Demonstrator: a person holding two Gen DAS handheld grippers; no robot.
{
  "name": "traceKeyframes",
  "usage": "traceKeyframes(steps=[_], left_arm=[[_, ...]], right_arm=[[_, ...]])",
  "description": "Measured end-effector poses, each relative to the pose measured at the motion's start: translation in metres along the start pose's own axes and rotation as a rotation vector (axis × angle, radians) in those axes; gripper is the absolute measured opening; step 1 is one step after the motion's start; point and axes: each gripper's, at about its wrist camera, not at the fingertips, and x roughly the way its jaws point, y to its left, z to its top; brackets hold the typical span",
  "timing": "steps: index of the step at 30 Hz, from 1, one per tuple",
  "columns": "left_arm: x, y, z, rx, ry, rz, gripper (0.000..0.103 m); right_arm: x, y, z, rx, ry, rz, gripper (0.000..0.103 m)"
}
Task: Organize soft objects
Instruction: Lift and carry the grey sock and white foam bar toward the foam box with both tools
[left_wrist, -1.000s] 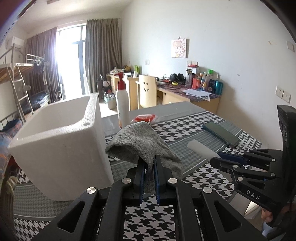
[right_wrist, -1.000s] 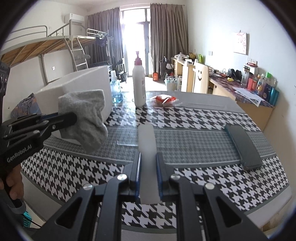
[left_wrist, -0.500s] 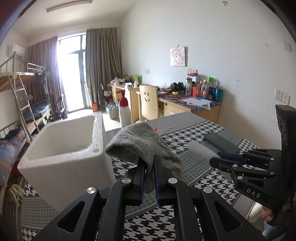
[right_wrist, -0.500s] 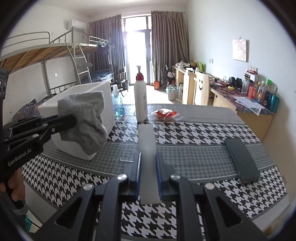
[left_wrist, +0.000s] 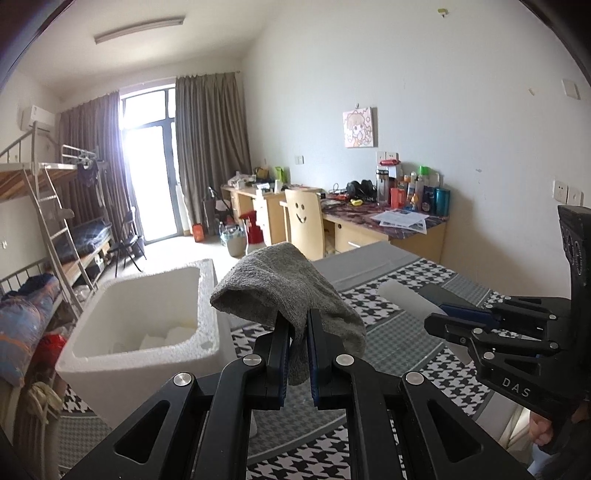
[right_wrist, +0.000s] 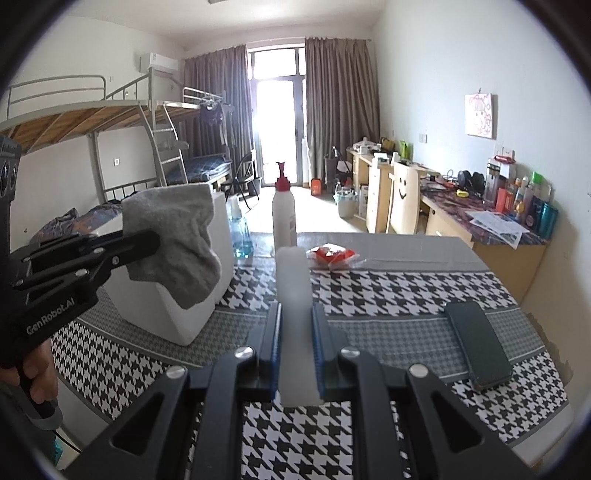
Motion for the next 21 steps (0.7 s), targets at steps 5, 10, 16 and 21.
traceKeyframes(steps=[5,10,16,21], left_arm=[[0.001,0.003,0.010,-0.003,-0.018,0.015,0.010],[0.001,0.004,0.018,-0.013,-0.041,0.020,0.010],[0.005,0.008,0.025,-0.028,-0.050,0.046,0.010],[0.006,0.011,0.029,-0.031,-0.059,0.059,0.010]], right_arm=[[-0.002,-0.003,0.007,0.011,-0.031,0.010,0.019],[-0.002,-0.005,0.014,0.018,-0.059,0.020,0.019],[0.001,-0.006,0.024,0.028,-0.082,0.033,0.019],[0.004,-0.007,0.032,0.030,-0.096,0.043,0.019]])
